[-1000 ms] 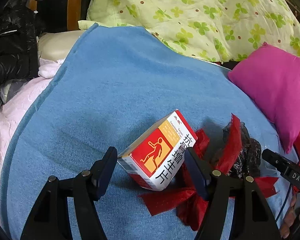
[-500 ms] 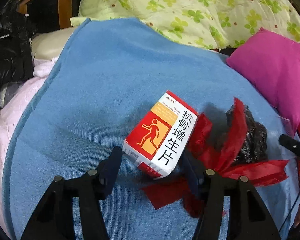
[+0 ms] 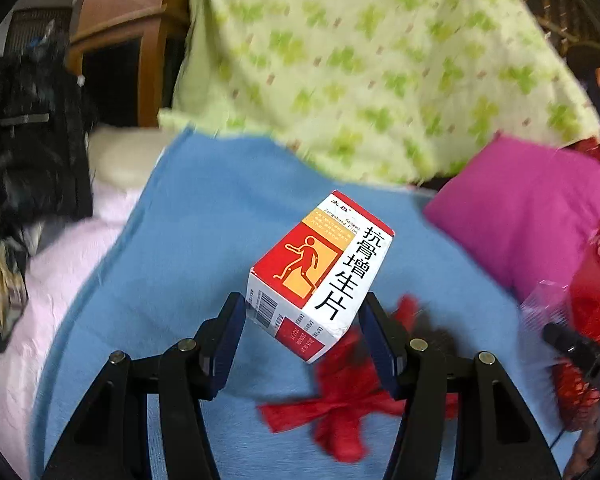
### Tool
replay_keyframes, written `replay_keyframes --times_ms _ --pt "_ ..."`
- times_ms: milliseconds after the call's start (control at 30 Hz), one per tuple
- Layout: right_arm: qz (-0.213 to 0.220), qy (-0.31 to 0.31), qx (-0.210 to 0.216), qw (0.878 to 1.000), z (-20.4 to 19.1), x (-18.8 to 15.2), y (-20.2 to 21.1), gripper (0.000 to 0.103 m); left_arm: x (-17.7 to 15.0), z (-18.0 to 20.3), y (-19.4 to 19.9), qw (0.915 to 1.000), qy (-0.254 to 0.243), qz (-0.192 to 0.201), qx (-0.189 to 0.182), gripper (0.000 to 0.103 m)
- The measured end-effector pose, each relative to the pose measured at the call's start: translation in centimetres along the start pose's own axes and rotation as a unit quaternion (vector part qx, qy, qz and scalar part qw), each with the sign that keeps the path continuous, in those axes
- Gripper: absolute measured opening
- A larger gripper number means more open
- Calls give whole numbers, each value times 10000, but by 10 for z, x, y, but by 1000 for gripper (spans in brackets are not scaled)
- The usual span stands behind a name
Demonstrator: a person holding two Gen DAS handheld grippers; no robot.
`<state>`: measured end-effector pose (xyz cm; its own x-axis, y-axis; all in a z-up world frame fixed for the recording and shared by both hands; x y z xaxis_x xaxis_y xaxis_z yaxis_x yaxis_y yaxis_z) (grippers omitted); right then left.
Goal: Collect trash
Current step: 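Carry the medicine box and clear tray into the red mesh basket and open both tools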
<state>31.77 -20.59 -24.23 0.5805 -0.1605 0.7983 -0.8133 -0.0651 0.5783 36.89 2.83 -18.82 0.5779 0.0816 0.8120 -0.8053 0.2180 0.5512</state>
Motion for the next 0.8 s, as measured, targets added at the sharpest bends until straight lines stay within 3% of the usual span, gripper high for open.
replay_keyframes --times_ms 133,333,800 --pt "334 -3 113 9994 2 8 37 61 15 38 35 9980 -205 463 -368 60" --pt "828 -87 182 9964 19 18 95 61 22 93 70 9931 -455 776 -747 60" --pt "1353 -453 -152 9897 103 21 176 61 12 207 96 9899 -779 651 -985 60"
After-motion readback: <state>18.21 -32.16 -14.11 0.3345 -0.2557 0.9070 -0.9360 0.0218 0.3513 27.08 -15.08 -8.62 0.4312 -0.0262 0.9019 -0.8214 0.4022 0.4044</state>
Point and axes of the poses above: each gripper's, at about its wrist camera, not at the fingertips, and y roughly against the way its jaws point, z to its right, x to its top, the point moved 8 cm from there along -y, roughly the way its jaws point, and after that the axes turned 3 degrees about y, right-handed, at the moved point
